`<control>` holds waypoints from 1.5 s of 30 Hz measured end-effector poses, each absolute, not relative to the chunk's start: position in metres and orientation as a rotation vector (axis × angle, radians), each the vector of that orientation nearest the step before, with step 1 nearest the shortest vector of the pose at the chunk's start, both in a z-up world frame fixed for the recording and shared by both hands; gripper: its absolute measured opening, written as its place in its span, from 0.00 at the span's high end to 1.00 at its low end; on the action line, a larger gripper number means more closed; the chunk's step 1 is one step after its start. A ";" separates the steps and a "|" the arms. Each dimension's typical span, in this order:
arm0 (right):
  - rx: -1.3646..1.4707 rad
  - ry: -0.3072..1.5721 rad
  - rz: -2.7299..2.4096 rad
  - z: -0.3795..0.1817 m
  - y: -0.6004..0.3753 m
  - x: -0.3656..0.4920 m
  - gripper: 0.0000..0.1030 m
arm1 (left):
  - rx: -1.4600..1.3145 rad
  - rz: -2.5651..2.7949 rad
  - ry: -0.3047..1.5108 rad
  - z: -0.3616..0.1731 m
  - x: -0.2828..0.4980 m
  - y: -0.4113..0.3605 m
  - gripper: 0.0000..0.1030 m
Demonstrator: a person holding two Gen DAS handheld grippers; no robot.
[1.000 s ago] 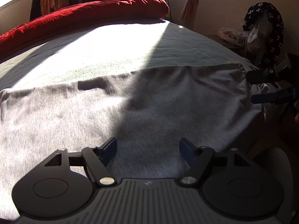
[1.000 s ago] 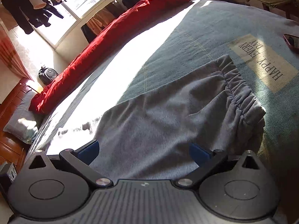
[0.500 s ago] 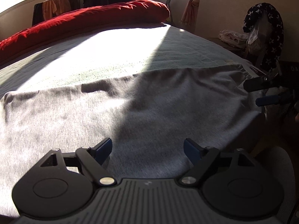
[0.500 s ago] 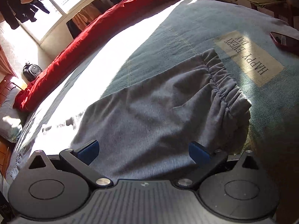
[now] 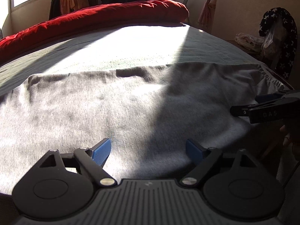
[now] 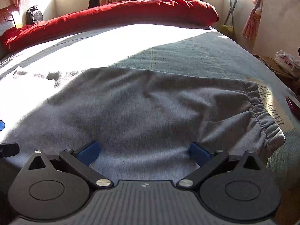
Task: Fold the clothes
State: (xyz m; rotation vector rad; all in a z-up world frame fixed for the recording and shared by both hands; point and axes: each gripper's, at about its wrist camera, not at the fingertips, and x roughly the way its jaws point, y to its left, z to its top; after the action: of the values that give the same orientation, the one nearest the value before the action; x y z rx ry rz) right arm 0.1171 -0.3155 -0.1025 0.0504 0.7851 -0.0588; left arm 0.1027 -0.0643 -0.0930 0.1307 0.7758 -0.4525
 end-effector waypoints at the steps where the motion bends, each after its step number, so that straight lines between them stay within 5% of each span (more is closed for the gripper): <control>1: 0.055 0.773 -0.061 -0.104 -0.316 0.115 0.00 | 0.119 -0.454 0.783 -0.092 0.101 -0.063 0.15; 24: 0.055 0.738 -0.084 -0.105 -0.310 0.111 0.00 | 0.091 -0.268 0.774 -0.056 0.124 0.026 0.12; 32: 0.063 0.742 -0.101 -0.105 -0.309 0.111 0.00 | 0.012 -0.192 0.937 -0.077 0.135 0.098 0.12; 45: 0.123 0.826 -0.113 -0.091 -0.310 0.119 0.00 | 0.044 -0.238 0.725 -0.016 0.145 0.092 0.12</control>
State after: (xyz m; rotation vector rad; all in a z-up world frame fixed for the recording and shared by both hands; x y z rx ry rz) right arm 0.1187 -0.3099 -0.0906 0.1232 0.8259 -0.1130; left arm 0.1447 0.0918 -0.0161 0.0442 0.7251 -0.2379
